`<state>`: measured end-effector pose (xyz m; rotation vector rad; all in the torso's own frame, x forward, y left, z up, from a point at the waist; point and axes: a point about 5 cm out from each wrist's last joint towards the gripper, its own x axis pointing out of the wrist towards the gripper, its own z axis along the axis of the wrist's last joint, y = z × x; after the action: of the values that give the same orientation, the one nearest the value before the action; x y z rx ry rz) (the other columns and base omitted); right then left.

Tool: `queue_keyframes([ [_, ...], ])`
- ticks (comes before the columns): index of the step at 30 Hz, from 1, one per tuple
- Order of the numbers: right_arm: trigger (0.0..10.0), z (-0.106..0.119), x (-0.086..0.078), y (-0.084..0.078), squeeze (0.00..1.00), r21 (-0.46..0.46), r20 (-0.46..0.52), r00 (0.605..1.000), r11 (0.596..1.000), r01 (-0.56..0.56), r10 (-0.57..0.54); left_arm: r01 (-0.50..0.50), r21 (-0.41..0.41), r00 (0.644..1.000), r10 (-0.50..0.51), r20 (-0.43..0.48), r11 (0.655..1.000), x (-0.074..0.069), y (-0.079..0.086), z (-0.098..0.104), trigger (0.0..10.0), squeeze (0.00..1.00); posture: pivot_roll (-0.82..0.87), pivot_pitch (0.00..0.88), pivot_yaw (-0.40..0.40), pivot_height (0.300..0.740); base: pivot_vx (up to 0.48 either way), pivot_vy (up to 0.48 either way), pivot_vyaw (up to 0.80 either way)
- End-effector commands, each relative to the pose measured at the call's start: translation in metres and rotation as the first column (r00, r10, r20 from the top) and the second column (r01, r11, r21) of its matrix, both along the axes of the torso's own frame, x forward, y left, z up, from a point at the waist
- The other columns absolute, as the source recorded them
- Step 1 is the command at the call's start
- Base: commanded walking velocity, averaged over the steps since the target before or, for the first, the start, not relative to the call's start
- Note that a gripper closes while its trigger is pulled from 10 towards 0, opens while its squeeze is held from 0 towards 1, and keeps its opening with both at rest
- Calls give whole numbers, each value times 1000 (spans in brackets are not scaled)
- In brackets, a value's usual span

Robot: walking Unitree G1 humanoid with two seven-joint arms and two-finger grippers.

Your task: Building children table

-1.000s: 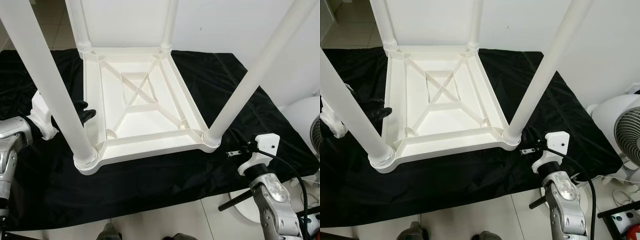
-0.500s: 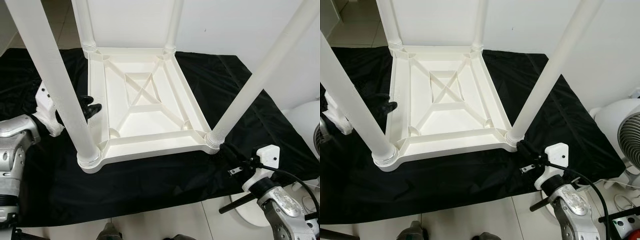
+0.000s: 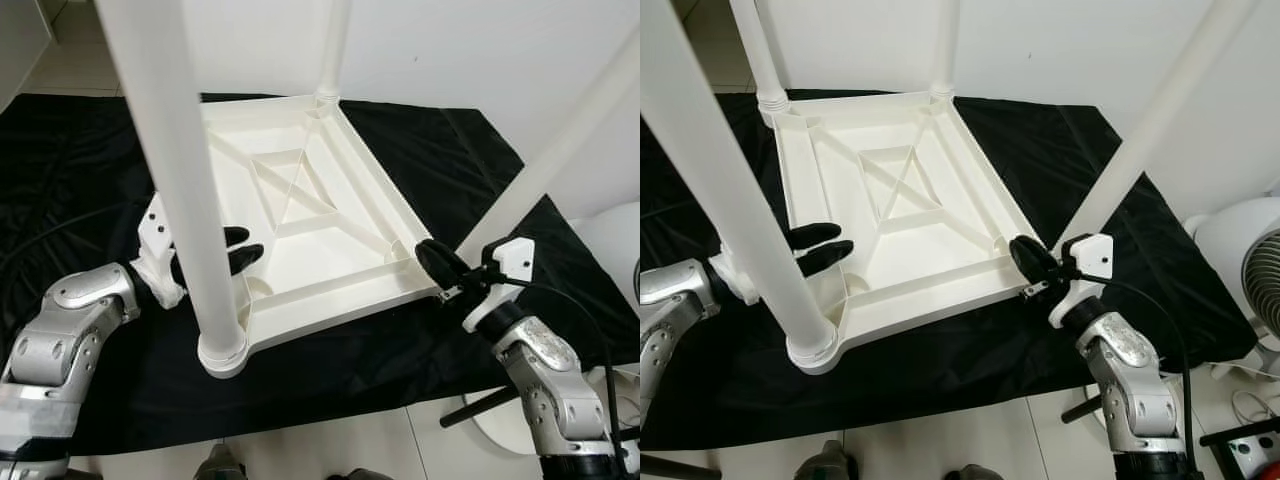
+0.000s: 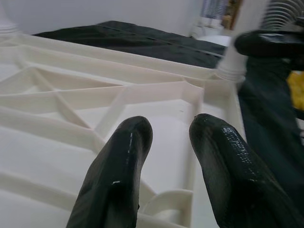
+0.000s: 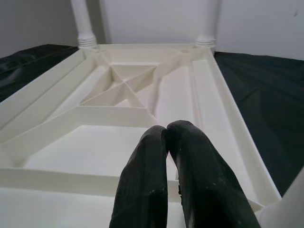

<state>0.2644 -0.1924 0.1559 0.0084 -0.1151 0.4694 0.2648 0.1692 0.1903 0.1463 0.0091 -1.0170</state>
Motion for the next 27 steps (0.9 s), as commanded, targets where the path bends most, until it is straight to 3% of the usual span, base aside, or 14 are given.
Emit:
queue_keyframes([
  [1,10000,2,6,-17,0,-18,13,997,997,77,-77,185,-3,981,-185,-53,983,-16,-18,-6,10000,0,120,39,-94,740,0,0,0],
  [6,10000,6,16,-40,0,-20,37,980,980,198,-197,255,-14,964,-255,-78,967,-26,-32,-10,10000,0,117,38,-94,740,0,0,0],
  [7,10000,8,20,-53,0,-21,58,957,958,286,-284,271,-19,959,-272,-82,962,-27,-36,-11,10000,0,113,37,-89,740,0,0,0],
  [8,10000,8,20,-53,0,-21,58,957,958,286,-284,271,-19,959,-272,-82,962,-27,-36,-11,10000,0,113,37,-89,740,0,0,0],
  [9,10000,11,23,-63,0,-7,72,934,936,351,-350,279,-23,957,-280,-82,960,-27,-40,-11,10000,0,112,37,-88,740,0,0,0],
  [13,10000,15,26,-75,0,22,92,898,903,430,-430,286,-30,955,-287,-80,958,-26,-44,-9,10000,0,105,35,-82,740,0,0,0],
  [18,10000,12,24,-69,0,15,106,894,899,437,-436,304,-25,948,-306,-84,952,-28,-48,-8,10000,0,101,38,-77,740,0,0,0],
  [20,10000,2,19,-53,0,45,90,893,897,439,-442,251,14,967,-250,-52,968,-17,-50,-10,10000,0,100,39,-73,740,0,0,0],
  [27,10000,-17,7,-31,0,74,52,881,882,465,-469,188,73,982,-186,-24,980,0,-40,-11,10000,0,93,37,-66,740,0,0,0],
])
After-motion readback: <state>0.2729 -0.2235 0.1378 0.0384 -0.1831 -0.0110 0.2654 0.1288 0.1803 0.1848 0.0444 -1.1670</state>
